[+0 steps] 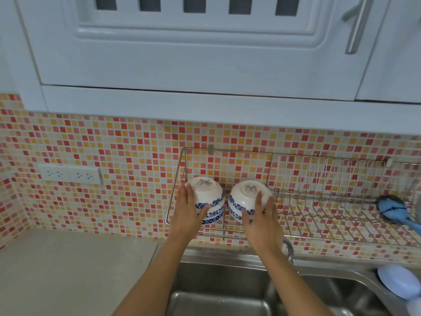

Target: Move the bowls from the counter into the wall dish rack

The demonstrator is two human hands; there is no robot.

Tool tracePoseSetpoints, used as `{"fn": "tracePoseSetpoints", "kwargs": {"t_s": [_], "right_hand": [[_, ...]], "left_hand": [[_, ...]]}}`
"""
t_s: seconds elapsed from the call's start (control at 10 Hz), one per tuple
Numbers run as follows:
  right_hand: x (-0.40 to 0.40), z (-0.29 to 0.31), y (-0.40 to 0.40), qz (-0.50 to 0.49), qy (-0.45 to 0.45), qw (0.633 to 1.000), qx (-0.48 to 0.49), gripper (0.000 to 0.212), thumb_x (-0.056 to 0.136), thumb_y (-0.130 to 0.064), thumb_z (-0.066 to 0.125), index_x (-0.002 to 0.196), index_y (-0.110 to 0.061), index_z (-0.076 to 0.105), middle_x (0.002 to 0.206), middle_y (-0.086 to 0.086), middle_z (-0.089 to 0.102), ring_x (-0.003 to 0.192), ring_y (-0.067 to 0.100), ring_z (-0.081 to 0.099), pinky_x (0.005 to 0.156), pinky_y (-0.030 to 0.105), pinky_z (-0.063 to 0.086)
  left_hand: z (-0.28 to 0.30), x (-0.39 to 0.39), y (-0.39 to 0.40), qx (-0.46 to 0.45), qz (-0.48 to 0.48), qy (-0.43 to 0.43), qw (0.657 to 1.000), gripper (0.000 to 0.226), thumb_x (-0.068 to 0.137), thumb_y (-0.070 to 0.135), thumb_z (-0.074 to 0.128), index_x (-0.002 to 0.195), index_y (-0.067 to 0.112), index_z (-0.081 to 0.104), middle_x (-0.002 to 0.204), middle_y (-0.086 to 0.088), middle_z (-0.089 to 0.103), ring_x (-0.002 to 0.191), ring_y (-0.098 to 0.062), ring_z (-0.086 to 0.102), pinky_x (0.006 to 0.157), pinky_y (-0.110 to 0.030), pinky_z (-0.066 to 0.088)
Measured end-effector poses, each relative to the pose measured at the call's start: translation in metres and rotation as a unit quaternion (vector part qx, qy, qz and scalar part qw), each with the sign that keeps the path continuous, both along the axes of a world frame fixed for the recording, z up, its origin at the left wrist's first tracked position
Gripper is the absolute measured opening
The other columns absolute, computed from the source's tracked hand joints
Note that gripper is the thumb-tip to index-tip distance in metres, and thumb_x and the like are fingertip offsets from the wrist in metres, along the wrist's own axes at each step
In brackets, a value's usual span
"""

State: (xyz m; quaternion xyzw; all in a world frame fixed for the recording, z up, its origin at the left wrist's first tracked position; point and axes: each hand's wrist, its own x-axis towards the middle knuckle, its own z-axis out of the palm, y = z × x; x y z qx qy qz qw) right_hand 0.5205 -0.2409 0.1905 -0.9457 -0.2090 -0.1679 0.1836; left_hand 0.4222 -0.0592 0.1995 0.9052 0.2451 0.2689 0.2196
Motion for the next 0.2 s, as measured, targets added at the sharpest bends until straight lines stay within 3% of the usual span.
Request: {"fn": "tracePoseSetpoints", "kwargs": {"t_s": [0.1, 0.2], "right_hand": [[-0.015, -0.009, -0.004, -0.004, -0.044, 0.999, -0.005, 0.079, 0.094, -0.065, 0.013, 0.154, -0.012, 0.014, 0.158, 0.020, 0.019, 0.145, 0.033, 0.026, 0.112, 0.048, 0.030], [-0.030, -0.016, -0.008, 0.009, -0.060, 0.998, 0.006, 0.081, 0.095, -0.066, 0.007, 0.152, -0.010, 0.022, 0.159, 0.010, 0.021, 0.147, 0.027, 0.020, 0.117, 0.045, 0.008]], "left_hand": [[-0.016, -0.007, -0.002, 0.097, -0.001, -0.024, 0.995, 0.076, 0.095, 0.062, 0.013, 0.152, 0.016, -0.007, 0.161, -0.004, -0.007, 0.148, -0.019, -0.004, 0.119, -0.036, 0.012], [-0.034, -0.016, -0.010, 0.179, 0.017, -0.032, 0.983, 0.071, 0.098, 0.056, 0.007, 0.152, 0.010, 0.014, 0.159, -0.007, 0.012, 0.147, -0.023, 0.010, 0.121, -0.042, 0.007]]}}
